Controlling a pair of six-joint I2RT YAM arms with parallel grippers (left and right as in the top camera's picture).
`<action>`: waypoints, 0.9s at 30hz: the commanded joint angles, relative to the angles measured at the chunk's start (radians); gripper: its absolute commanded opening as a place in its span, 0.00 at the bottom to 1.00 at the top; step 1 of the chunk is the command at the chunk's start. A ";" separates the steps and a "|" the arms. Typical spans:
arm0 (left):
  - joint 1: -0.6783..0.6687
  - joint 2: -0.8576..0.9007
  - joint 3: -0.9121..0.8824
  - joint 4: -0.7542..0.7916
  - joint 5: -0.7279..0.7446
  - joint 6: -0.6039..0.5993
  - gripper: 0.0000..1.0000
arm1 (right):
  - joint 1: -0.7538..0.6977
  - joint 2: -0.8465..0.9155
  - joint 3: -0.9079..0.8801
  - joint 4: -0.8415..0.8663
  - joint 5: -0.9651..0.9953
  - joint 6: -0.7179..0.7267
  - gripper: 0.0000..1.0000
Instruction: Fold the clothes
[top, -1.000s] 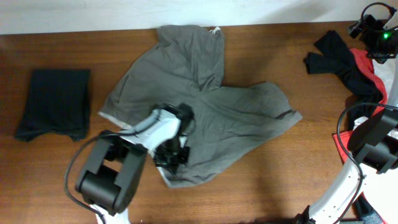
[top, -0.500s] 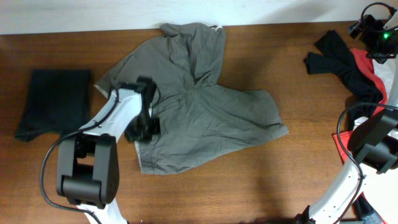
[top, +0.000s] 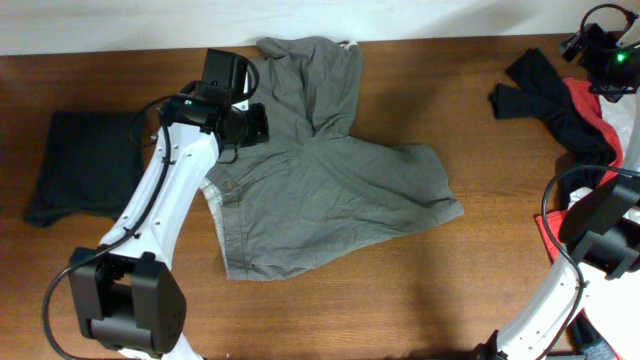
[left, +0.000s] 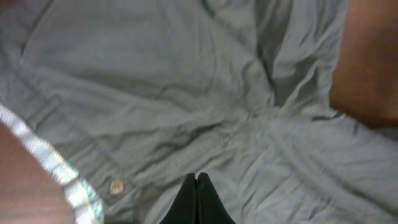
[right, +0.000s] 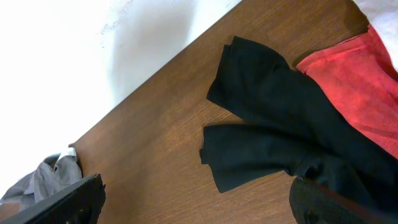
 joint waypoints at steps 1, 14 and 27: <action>0.001 0.045 0.000 0.032 0.014 -0.010 0.01 | 0.005 -0.009 0.011 0.000 -0.013 -0.002 0.99; 0.001 0.271 0.000 0.148 0.055 -0.010 0.00 | 0.140 -0.007 0.009 -0.096 -0.270 -0.293 0.58; -0.004 0.290 0.000 0.164 0.055 -0.010 0.01 | 0.629 0.081 0.009 0.141 0.311 -0.401 0.04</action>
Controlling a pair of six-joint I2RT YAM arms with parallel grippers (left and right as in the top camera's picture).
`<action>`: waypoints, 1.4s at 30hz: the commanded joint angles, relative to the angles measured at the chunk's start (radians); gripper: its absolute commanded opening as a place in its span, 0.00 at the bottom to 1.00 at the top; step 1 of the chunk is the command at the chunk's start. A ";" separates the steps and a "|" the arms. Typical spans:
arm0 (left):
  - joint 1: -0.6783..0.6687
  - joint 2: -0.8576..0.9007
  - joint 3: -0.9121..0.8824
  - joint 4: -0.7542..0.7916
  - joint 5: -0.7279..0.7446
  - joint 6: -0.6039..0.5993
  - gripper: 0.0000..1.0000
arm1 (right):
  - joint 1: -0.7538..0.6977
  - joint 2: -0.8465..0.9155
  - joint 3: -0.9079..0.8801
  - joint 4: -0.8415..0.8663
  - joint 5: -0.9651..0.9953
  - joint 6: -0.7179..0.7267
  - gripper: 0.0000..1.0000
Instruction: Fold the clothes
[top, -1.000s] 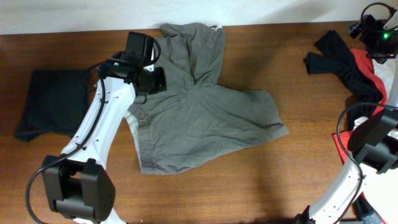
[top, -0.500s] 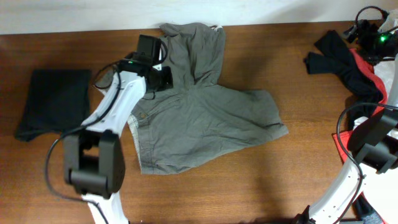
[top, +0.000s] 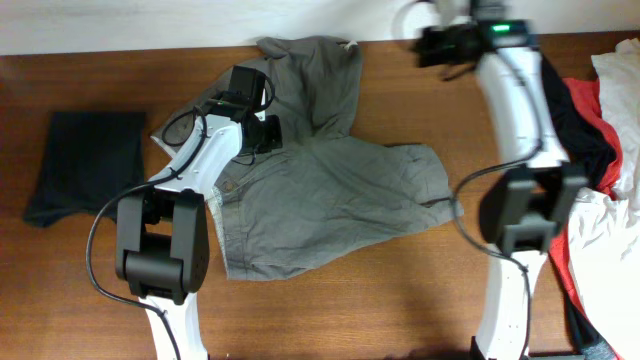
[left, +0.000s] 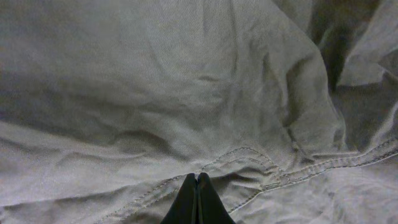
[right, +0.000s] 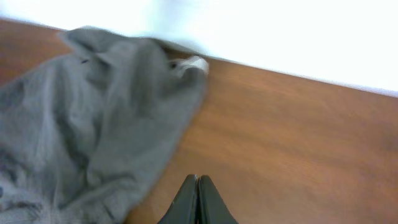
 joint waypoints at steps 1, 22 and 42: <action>-0.004 0.004 0.002 -0.011 0.011 -0.009 0.01 | 0.059 0.056 0.009 0.060 0.190 -0.032 0.04; -0.004 0.007 0.002 -0.039 -0.016 -0.009 0.01 | 0.140 0.328 0.009 0.370 -0.016 -0.020 0.04; -0.004 0.007 0.002 -0.043 -0.016 -0.009 0.01 | 0.133 0.402 -0.005 0.256 0.143 -0.017 0.04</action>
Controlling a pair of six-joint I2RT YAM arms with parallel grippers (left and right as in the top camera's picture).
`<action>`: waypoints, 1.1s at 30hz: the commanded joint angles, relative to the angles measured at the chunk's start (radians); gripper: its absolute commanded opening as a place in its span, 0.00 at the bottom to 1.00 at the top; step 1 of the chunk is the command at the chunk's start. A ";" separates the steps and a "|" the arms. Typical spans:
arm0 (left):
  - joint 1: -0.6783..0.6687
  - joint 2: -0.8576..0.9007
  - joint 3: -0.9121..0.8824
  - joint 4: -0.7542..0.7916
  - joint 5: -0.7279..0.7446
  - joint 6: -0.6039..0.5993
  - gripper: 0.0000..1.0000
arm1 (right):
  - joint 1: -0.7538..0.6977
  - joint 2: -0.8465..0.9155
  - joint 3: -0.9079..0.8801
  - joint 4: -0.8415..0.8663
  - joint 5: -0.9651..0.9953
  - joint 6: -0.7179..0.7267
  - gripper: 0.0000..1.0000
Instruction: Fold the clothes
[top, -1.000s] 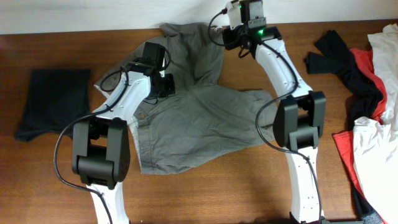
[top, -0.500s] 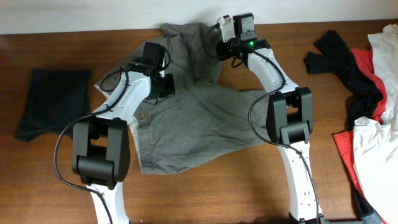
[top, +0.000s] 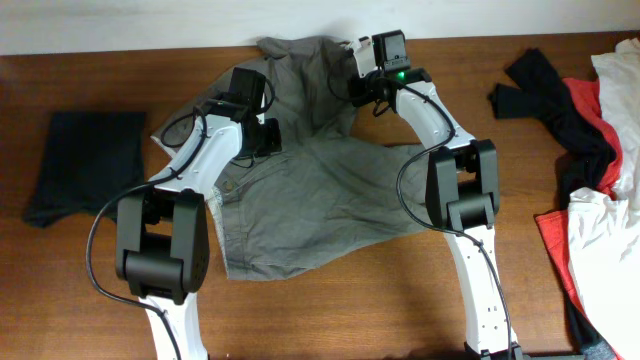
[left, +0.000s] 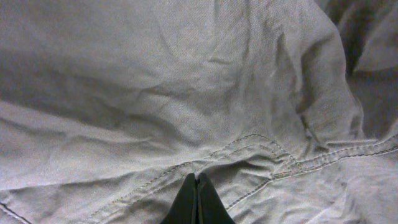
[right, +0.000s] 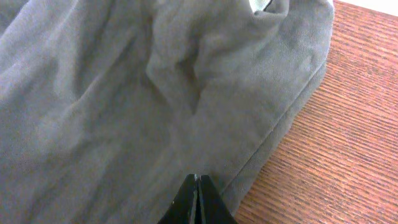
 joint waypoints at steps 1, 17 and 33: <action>-0.004 0.007 0.002 -0.002 -0.008 -0.009 0.01 | -0.004 0.039 -0.008 -0.071 0.119 0.009 0.04; -0.004 0.008 0.002 -0.001 -0.008 -0.009 0.01 | -0.235 -0.007 -0.008 -0.686 0.239 0.076 0.04; -0.055 0.009 0.002 0.123 -0.007 0.002 0.01 | -0.274 -0.281 -0.008 -0.891 0.048 0.081 0.04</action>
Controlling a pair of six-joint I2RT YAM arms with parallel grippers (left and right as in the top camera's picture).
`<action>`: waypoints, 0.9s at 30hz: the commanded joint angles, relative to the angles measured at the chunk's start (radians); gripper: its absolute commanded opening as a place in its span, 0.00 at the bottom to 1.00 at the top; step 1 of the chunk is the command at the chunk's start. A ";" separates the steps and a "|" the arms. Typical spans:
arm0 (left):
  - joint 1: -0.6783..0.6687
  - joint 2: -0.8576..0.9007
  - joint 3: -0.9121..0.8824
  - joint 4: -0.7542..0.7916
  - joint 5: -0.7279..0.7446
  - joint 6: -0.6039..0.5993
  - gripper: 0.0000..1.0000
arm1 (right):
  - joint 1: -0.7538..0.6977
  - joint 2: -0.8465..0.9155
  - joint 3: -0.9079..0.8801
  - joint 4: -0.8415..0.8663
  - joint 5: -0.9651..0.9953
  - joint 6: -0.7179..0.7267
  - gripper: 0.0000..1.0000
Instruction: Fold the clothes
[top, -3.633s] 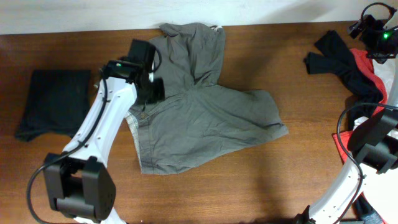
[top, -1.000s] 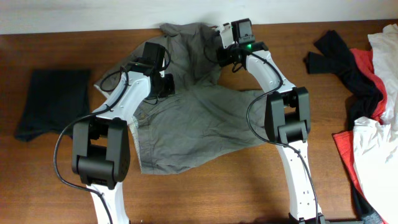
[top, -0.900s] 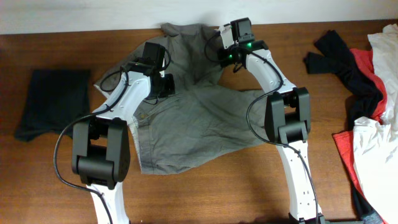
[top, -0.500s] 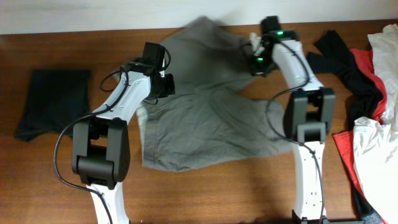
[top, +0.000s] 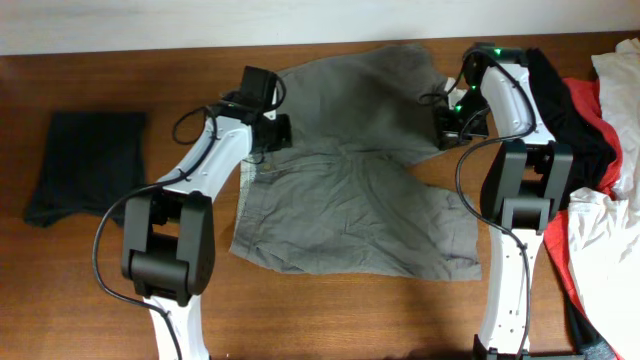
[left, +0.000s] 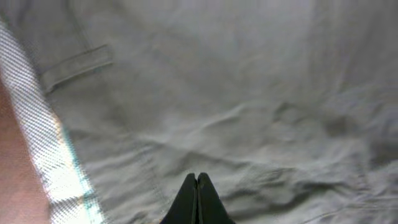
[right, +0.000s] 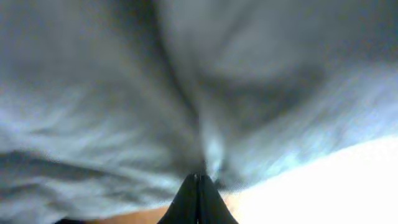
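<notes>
Grey shorts lie spread over the middle of the brown table, waistband to the left, one leg reaching up and right, the other down and right. My left gripper is shut on the cloth near the upper end of the waistband; in the left wrist view its tips are pressed together into grey fabric beside the pale waistband lining. My right gripper is shut on the right edge of the upper leg, and blurred grey cloth hangs at its closed tips.
A folded dark garment lies at the table's left end. On the right is a heap of clothes: black, red and white. The white wall runs along the far edge.
The upper leg of the shorts, bunched towards the wall before, now lies spread out to the right with my right gripper at its edge. The whole garment and my left gripper sit a little further right.
At first the shorts lay crumpled, my left gripper shut over the waistband and my right arm away over the clothes heap. The right gripper then stood near the far edge, then on the bunched upper leg. Now that leg is spread rightward.
</notes>
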 joint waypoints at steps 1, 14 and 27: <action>-0.013 0.009 0.001 0.041 -0.007 0.002 0.01 | 0.013 -0.174 0.001 0.013 -0.001 0.005 0.04; -0.026 0.021 0.001 0.118 -0.007 0.002 0.01 | -0.013 -0.143 0.000 0.198 0.051 0.006 0.04; -0.033 0.169 0.001 0.222 -0.015 0.018 0.01 | -0.013 -0.083 -0.004 0.388 0.063 0.010 0.05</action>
